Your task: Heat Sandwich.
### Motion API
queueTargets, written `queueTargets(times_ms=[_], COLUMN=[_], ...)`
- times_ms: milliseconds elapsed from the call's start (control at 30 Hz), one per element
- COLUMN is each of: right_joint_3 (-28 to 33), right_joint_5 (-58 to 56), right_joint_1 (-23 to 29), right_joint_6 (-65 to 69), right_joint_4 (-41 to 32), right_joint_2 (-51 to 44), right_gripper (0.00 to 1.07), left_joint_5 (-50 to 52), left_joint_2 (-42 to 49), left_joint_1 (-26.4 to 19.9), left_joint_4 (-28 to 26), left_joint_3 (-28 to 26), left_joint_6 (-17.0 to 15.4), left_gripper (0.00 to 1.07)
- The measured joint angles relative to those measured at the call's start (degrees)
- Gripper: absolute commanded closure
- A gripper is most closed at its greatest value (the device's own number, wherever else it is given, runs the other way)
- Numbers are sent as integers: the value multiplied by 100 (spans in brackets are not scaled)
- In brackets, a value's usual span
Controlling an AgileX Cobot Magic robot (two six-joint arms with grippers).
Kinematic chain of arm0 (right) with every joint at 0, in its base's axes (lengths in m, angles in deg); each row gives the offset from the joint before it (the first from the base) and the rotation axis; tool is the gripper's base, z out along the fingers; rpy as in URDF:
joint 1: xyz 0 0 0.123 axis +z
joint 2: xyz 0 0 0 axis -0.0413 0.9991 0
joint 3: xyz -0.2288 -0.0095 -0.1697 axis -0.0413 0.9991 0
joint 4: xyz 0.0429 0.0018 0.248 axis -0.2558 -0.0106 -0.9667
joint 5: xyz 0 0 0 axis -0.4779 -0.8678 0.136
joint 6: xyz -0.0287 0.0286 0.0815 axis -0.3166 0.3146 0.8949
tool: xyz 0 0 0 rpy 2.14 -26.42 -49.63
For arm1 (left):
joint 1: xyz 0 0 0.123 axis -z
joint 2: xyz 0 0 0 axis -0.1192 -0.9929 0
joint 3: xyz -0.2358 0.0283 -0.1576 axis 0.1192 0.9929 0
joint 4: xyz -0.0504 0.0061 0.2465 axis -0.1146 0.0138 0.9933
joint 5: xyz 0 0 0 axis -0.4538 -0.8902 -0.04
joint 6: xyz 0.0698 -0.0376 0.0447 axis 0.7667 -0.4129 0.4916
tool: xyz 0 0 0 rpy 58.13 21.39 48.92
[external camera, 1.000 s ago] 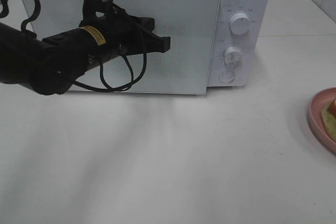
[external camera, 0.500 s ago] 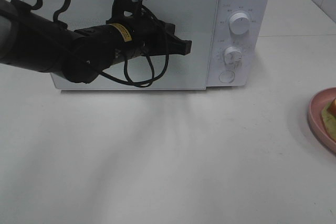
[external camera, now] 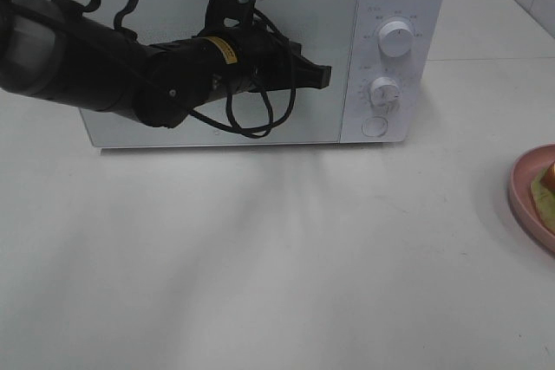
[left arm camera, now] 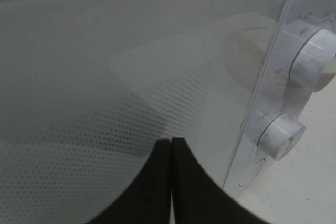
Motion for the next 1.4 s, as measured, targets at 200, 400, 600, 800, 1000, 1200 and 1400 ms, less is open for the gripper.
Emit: queueTargets(times_ms=[200, 400, 600, 800, 1000, 1200, 1400], right_joint_3=[0, 0, 0, 0, 0, 0, 0], right_joint_5=[0, 0, 0, 0, 0, 0, 0], right_joint_1=[0, 0, 0, 0, 0, 0, 0], right_joint_6=[0, 0, 0, 0, 0, 0, 0], right_joint_4=[0, 0, 0, 0, 0, 0, 0], right_joint_2=[0, 0, 0, 0, 0, 0, 0], right_gripper=[31, 31, 31, 31, 31, 31, 31], left_joint_5=[0, 63, 258, 441, 378, -183, -1816], left_joint_2=[0, 109, 372, 985, 1513, 1942, 2498], left_joint_1=[23, 34, -11, 74, 286, 338, 338], left_joint_4=[-46, -149, -315, -435, -435, -453, -516], left_joint_3=[0, 120, 464, 1255, 1988, 2315, 2343], left_joint_6=[0, 0, 0, -17, -17, -63, -155], left_gripper=[107, 107, 107, 107, 107, 85, 8])
